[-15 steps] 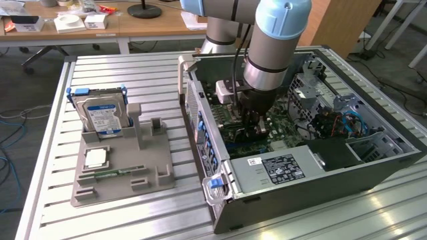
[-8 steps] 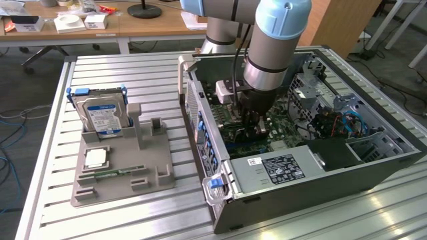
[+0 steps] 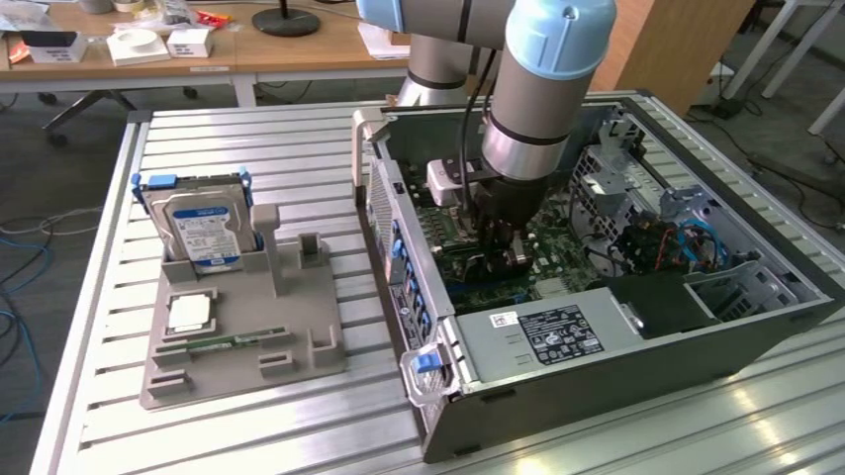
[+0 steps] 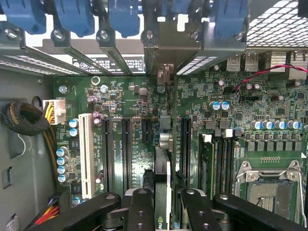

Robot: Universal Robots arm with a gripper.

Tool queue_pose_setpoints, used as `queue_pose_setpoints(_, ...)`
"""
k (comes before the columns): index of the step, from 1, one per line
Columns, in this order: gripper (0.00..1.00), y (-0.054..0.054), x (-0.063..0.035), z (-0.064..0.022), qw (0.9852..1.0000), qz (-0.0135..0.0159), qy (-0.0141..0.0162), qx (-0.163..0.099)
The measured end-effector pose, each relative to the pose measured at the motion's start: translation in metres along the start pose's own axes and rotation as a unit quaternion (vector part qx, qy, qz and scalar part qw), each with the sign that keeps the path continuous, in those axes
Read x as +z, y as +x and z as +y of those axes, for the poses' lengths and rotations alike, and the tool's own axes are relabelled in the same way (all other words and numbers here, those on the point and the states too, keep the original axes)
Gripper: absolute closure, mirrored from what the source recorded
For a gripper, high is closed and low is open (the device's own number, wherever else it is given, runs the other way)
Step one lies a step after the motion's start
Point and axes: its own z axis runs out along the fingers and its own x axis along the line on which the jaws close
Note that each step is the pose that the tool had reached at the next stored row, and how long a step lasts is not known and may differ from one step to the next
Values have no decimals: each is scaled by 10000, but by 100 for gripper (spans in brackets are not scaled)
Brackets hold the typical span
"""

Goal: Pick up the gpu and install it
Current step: 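Insert the gpu into the slot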

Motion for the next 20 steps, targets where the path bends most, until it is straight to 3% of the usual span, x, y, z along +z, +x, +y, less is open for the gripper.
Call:
queue_pose_setpoints(4, 73, -1, 3, 4, 10000, -4, -1, 4)
queue_pose_setpoints(9, 49, 0, 0, 0, 10000, 0, 0, 0)
queue_pose_setpoints(10, 49, 0, 0, 0, 10000, -1, 0, 1)
queue_pose_setpoints(11, 43, 0, 0, 0, 10000, -1, 0, 0)
queue_pose_setpoints(13, 43, 0, -10, 0, 10000, 1, -1, 0)
queue_pose_setpoints(20, 43, -7, -244, -8, 10000, 0, 0, 0)
